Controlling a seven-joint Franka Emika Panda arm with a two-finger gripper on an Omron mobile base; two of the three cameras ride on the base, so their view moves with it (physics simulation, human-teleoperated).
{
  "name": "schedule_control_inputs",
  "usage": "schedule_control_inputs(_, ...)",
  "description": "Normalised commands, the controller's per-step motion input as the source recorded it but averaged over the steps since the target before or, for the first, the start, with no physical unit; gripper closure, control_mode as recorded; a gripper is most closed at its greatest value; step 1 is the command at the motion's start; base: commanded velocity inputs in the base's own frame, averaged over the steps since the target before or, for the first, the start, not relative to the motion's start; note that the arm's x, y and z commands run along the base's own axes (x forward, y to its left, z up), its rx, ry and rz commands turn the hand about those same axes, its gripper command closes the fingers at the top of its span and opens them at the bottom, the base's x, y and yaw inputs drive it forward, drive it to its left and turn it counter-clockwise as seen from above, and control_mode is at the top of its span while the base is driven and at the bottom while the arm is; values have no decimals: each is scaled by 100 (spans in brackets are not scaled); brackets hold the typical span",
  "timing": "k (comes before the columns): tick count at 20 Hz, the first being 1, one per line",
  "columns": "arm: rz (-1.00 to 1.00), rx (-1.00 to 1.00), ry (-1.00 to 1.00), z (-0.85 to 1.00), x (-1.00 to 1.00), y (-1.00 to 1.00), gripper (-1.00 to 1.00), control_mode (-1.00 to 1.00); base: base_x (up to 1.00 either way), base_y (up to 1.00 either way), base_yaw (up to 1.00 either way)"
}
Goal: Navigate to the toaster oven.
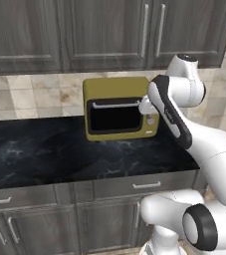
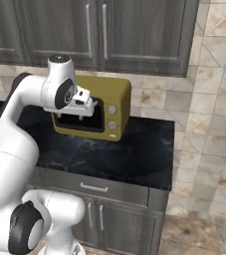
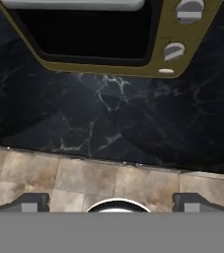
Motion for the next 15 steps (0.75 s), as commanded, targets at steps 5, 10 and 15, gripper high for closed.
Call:
schedule_control_inputs(5,0,0,0,0,0,0,-100,100,2,-2,0)
schedule_control_inputs(10,0,0,0,0,0,0,-100,100,61,19,-1)
schedule_control_inputs(15,0,0,0,0,0,0,-100,100,39,26,-5)
